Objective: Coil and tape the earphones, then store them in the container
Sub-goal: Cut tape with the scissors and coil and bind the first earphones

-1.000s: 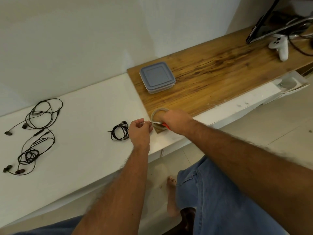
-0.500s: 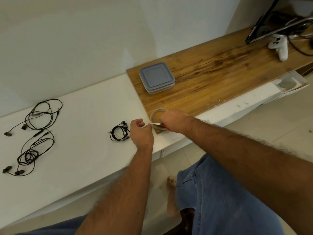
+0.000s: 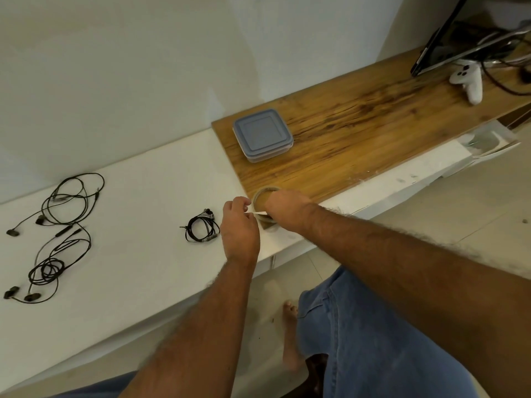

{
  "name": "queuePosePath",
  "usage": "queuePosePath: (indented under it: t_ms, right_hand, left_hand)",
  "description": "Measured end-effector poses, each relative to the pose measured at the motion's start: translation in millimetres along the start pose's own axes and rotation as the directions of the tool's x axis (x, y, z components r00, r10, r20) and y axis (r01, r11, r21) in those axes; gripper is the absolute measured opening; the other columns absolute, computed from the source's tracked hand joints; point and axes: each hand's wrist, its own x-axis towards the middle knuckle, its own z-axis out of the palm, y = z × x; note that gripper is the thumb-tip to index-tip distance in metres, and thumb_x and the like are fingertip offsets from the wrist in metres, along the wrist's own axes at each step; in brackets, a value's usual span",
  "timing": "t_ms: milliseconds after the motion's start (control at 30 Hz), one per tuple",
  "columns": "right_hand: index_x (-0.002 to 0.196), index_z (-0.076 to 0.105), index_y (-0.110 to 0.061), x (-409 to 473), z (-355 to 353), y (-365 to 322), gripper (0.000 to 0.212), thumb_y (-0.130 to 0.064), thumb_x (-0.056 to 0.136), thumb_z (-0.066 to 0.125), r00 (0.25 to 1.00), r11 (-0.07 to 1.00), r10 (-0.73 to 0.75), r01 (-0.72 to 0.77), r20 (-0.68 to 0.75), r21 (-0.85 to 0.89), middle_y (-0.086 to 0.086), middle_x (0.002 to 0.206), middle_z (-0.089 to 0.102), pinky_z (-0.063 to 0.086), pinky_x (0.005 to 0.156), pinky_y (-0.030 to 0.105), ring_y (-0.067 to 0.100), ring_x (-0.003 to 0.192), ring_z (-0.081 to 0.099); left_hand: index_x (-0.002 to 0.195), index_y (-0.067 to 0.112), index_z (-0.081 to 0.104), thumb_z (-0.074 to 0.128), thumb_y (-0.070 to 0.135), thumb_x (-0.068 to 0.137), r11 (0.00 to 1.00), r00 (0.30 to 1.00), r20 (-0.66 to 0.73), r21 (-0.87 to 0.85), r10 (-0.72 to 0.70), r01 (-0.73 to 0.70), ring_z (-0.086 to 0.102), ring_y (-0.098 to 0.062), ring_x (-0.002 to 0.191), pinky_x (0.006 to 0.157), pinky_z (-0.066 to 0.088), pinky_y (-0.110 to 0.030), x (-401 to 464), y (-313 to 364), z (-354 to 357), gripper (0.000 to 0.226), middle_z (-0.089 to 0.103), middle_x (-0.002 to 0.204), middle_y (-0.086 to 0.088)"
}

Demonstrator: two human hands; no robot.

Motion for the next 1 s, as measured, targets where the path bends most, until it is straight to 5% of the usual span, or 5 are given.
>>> queuePosePath:
  t_ms: [133,433,667,1000]
  right_hand:
    - [0.133,0.050,-0.002,4.7,-8.0,-5.6,0.036,-0.011,0.098,0.054,0.996,0.999,0.035,-0.036,0.082,0.017,0.009,0.137,0.053,0.039,0.102,0.029,0.022,0.126,0.051]
    - [0.120,0.059,-0.006,-20.2,-1.9,1.4,0.026,-0.006,0.094,0.057,0.971,0.960,-0.177,0.135,-0.159,-0.244,0.007,0.124,0.060,0.046,0.089,0.028,0.022,0.113,0.059]
    - [0.112,0.063,-0.007,-15.0,3.1,1.3,0.019,-0.007,0.093,0.059,0.965,0.950,-0.197,0.144,-0.173,-0.277,0.006,0.115,0.063,0.041,0.072,0.028,0.021,0.104,0.062]
    - [0.115,0.061,-0.009,-11.7,7.7,0.1,0.024,-0.006,0.092,0.059,0.947,0.943,-0.224,0.150,-0.232,-0.298,0.005,0.113,0.062,0.040,0.069,0.026,0.019,0.101,0.062]
  left_hand:
    - [0.112,0.018,0.060,0.051,-0.003,0.087,0.997,0.998,0.045,0.058,0.049,-0.051,0.062,-0.021,0.089,0.077,0.053,-0.038,1.0,-0.3,-0.8,0.034,0.056,0.117,0.000]
    - [0.115,0.015,0.059,0.048,-0.005,0.085,0.974,0.978,0.101,0.121,0.182,-0.194,0.062,-0.026,0.090,0.075,0.055,-0.043,3.5,-3.7,0.3,0.037,0.056,0.114,-0.004]
    - [0.113,0.012,0.060,0.050,-0.006,0.085,0.955,0.963,0.123,0.149,0.240,-0.257,0.063,-0.029,0.086,0.070,0.055,-0.046,6.0,-5.4,-1.7,0.035,0.057,0.111,-0.008]
    - [0.111,0.009,0.060,0.052,-0.008,0.084,0.914,0.928,0.189,0.196,0.320,-0.355,0.062,-0.029,0.083,0.069,0.054,-0.045,12.6,-6.0,-5.2,0.033,0.057,0.109,-0.009]
